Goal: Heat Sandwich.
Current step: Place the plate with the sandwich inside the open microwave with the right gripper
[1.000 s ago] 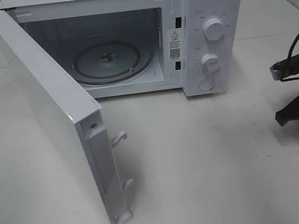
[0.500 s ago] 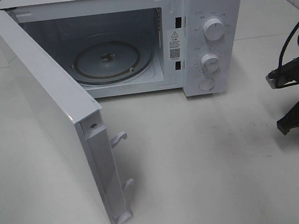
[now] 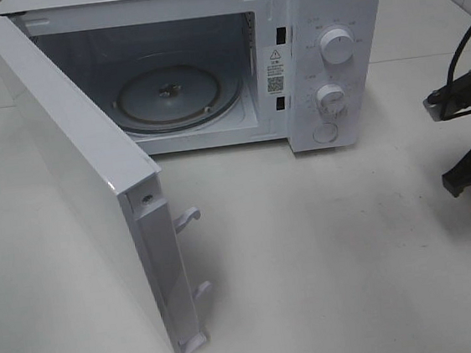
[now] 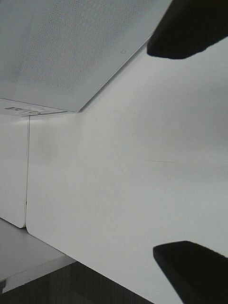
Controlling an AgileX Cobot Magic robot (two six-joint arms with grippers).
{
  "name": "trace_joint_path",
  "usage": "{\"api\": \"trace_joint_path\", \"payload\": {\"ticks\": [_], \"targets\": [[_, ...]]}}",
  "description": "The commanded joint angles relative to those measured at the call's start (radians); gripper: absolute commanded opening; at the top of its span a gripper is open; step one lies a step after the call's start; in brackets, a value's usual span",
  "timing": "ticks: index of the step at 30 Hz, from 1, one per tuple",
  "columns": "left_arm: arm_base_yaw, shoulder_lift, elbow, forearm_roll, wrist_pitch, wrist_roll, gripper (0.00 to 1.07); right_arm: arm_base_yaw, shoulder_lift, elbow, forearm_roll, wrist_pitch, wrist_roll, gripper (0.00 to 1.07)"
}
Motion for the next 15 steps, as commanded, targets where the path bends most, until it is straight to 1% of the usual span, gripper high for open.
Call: {"api": "trace_joint_path", "payload": {"ticks": [1,7,11,12,15], "targets": [[0.003,-0.025,0.004,-0.006,-0.003,-0.001,0.98,0.004,-0.049,0.014,-0.018,0.047,0.005,0.01],[0.003,-0.025,0.004,-0.006,-0.003,-0.001,0.98,0.016,-0.102,0.062,0.004,0.043,0.005,0.01],[0.003,-0.025,0.004,-0.006,-0.003,-0.001,0.98,0.065,-0.155,0.103,0.005,0.048,0.005,0.01],[0.003,-0.025,0.004,-0.006,-0.003,-0.001,0.98,0.065,-0.155,0.103,0.005,0.048,0.005,0.01],[0.003,-0.025,0.004,-0.006,-0.003,-0.001,0.98,0.115,-0.183,0.107,0.008,0.088,0.007,0.01]]}}
